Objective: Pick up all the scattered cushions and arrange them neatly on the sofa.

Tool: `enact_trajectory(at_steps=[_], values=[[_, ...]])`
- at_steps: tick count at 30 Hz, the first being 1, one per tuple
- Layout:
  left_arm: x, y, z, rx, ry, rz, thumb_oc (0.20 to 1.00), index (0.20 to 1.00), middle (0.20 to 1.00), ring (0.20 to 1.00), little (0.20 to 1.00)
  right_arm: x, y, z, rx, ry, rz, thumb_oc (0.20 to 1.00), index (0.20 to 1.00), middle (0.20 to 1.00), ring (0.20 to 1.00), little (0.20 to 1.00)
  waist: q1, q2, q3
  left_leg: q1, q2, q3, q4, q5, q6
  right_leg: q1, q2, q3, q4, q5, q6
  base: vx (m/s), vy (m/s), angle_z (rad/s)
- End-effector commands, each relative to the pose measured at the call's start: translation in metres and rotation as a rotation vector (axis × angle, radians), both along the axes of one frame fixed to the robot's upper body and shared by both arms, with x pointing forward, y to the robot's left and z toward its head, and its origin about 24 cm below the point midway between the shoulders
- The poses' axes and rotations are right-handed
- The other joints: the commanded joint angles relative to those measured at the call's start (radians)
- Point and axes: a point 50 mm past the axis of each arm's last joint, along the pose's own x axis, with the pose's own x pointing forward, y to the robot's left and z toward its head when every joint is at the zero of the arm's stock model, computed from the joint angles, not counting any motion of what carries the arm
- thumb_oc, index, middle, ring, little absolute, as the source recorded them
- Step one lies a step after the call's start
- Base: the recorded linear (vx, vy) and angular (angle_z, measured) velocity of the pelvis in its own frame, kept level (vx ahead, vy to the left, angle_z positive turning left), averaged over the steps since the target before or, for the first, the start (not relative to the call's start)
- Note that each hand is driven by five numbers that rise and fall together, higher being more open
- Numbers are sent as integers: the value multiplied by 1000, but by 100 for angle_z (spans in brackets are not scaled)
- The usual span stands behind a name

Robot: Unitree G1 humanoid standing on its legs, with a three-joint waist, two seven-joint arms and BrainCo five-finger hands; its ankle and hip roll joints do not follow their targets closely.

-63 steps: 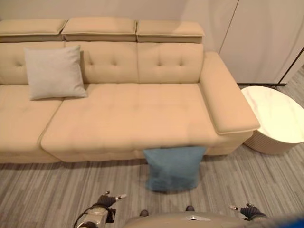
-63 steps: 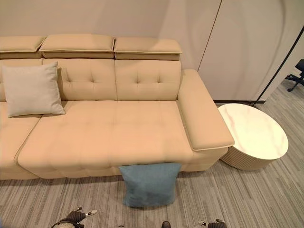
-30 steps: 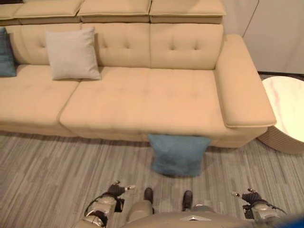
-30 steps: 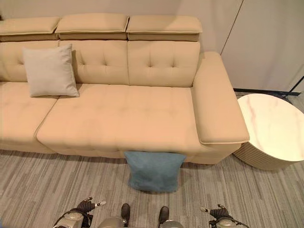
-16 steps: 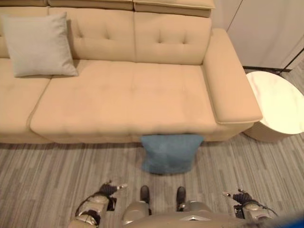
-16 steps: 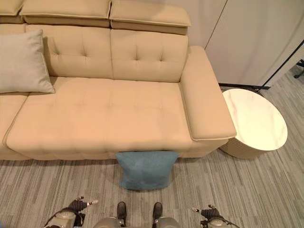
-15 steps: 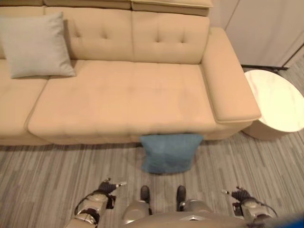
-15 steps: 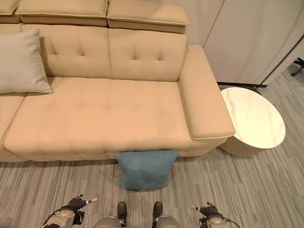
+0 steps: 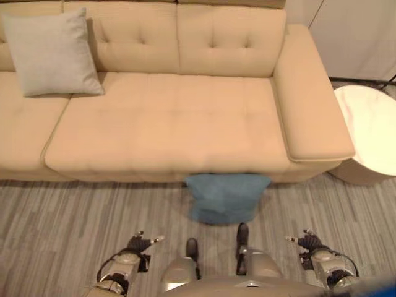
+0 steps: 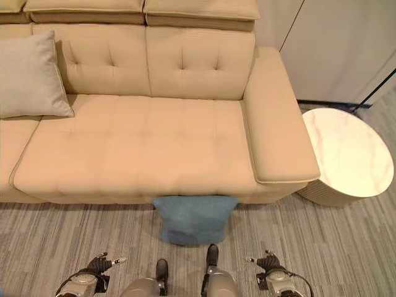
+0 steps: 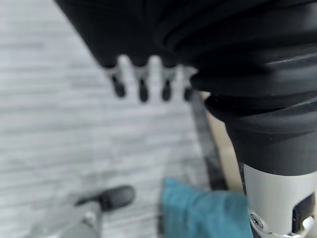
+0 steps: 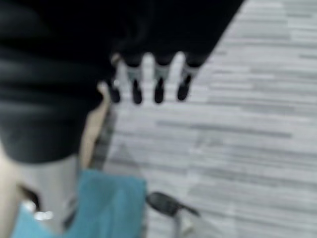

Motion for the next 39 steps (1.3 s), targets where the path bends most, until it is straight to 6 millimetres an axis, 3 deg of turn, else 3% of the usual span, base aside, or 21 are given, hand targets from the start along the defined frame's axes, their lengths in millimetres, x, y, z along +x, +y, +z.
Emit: enact_trajectory(at_steps=[1,3,4,5,7,9,11,14,15,16,19,21,27,32,33,39], values=[[41,6,22,28,-159,41,1000,1000,1000,1000,1000,20,-18,17,-81,-94,9,1000,1000,1000,1000,1000,0,-23,12,-163,-41,-104,95,28,-29,-78,-35,22,168,-125,58,-178,-113,8],[48,5,26,28,-186,46,1000,1000,1000,1000,1000,25,-18,21,-84,-115,2,1000,1000,1000,1000,1000,-3,-21,17,-196,-40,-109,109,30,-31,-108,-35,18,182,-125,54,-133,-77,23],[68,3,39,35,-263,59,1000,1000,1000,1000,1000,39,-22,31,-100,-183,-18,1000,1000,1000,1000,1000,-7,-17,39,-267,-40,-119,139,43,-38,-172,-36,5,209,-123,47,-165,-93,25],[68,2,39,35,-263,59,1000,1000,1000,1000,1000,40,-22,31,-100,-183,-18,1000,1000,1000,1000,1000,-7,-16,38,-271,-40,-119,143,39,-38,-175,-37,5,214,-126,47,-153,-111,14],[88,2,53,41,-348,96,1000,1000,1000,1000,1000,56,-22,43,-109,-259,-37,1000,1000,1000,1000,1000,-12,-7,51,-350,-36,-130,169,38,-50,-256,-36,2,249,-147,47,-89,-61,5],[97,2,60,42,-386,124,1000,1000,1000,1000,1000,67,-21,51,-110,-305,-42,1000,1000,1000,1000,1000,-17,-4,58,-411,-38,-127,184,65,-47,-321,-43,0,270,-125,41,-121,-19,9],[121,-2,78,-2,-485,192,1000,1000,1000,1000,1000,97,-17,74,-139,-401,0,1000,1000,1000,1000,1000,-21,3,80,-524,-31,-127,254,40,-54,-430,-51,16,341,-155,41,-101,-49,15],[141,-2,100,-27,-587,226,1000,1000,1000,1000,1000,125,-16,103,-156,-530,-3,1000,1000,1000,1000,1000,-28,12,96,-648,-29,-121,333,27,-55,-557,-64,28,421,-168,34,-98,-17,3],[141,-2,100,-27,-588,226,1000,1000,1000,1000,1000,125,-16,103,-156,-530,-3,1000,1000,1000,1000,1000,-28,12,94,-653,-29,-121,336,26,-55,-562,-65,29,424,-169,34,-89,-8,4],[154,-5,116,-30,-656,228,1000,1000,1000,1000,1000,141,-14,124,-151,-633,-22,1000,1000,1000,1000,1000,-35,20,111,-751,-27,-115,404,15,-55,-659,-76,41,503,-187,29,-64,14,4],[158,-9,119,-59,-672,234,1000,1000,1000,1000,1000,150,-9,137,-126,-695,-16,1000,1000,1000,1000,1000,-41,27,106,-830,-22,-114,459,-3,-55,-741,-83,59,566,-206,23,-27,13,6],[168,-10,133,-96,-736,263,1000,1000,1000,1000,1000,168,-2,164,-109,-812,2,1000,1000,1000,1000,1000,-52,33,116,-950,-17,-110,565,-30,-53,-871,-85,88,680,-233,9,-3,8,2],[180,-13,148,-142,-795,270,1000,1000,1000,1000,1000,187,8,198,-87,-949,14,1000,1000,1000,1000,1000,-59,41,99,-1093,-19,-107,655,-57,-48,-1019,-76,113,763,-250,2,16,-2,-6],[200,-16,181,-188,-905,249,1000,1000,1000,1000,1000,203,23,233,-22,-1088,35,1000,1000,1000,1000,1000,-76,52,82,-1223,-21,-99,699,-65,-48,-1157,-65,134,808,-252,6,27,0,-8],[206,-19,195,-191,-952,235,1000,1000,1000,1000,1000,206,25,241,-6,-1118,33,1000,1000,1000,1000,1000,-77,53,77,-1256,-22,-97,707,-66,-45,-1193,-62,142,816,-251,8,18,-15,-12],[222,-31,230,-220,-1065,192,1000,1000,1000,1000,1000,215,29,264,7,-1184,51,1000,1000,1000,1000,1000,-80,54,66,-1322,-28,-96,725,-70,-38,-1261,-58,150,831,-249,19,3,-4,-1]])
